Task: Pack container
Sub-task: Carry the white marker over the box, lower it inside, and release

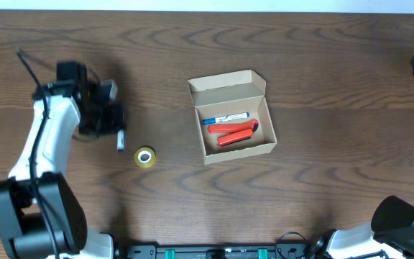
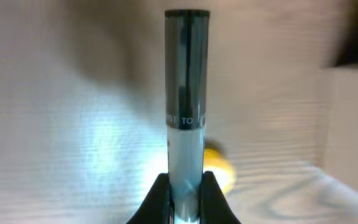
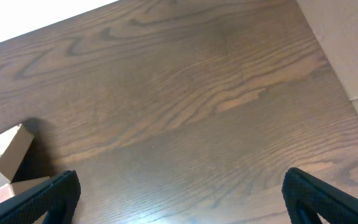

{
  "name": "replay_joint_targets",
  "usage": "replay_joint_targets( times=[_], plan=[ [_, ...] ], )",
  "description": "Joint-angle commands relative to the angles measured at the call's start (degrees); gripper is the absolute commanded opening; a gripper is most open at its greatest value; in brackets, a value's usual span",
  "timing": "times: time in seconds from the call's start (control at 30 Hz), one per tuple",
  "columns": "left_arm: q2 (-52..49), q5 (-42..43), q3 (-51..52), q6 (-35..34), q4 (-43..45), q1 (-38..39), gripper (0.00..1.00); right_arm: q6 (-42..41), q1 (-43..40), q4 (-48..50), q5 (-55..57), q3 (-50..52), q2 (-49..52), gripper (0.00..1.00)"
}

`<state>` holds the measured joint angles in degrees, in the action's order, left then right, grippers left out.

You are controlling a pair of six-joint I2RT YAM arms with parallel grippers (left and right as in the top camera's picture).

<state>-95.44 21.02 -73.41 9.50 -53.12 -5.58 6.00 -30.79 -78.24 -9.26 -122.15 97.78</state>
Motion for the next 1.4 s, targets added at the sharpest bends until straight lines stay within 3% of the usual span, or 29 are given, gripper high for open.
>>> replay_joint_targets(
  times=[0.0,0.23,0.37,0.57,0.8,1.37],
  plan=[
    [2.9,1.1,-9.8,8.2,-2.1,6.0,0.06,-1.0,0.1,0.0,-0.4,0.3,0.1,0.99],
    [2.9,-5.5,-23.0,24.3,-2.4,24.7,0.06,-0.3,0.1,-0.4,-0.4,0.3,0.1,0.99],
    [2.6,-11.3,-24.0,34.9,0.2,34.3,0.06,0.1,0.1,-0.6,-0.4,0.3,0.1,0.99],
    [-0.9,-9.6,-23.9,45.7,3.3,43.0,0.06,0.5,0.1,-0.6,-0.4,0.3,0.1,0.99],
    [-7.6,-9.2,-23.9,45.5,6.3,44.4,0.06,0.5,0.1,-0.7,-0.4,0.3,0.1,0.99],
    [-24.7,-14.8,-23.9,33.0,3.2,44.2,0.06,0.5,0.1,-0.6,-0.5,0.3,0.1,0.99]
  ],
)
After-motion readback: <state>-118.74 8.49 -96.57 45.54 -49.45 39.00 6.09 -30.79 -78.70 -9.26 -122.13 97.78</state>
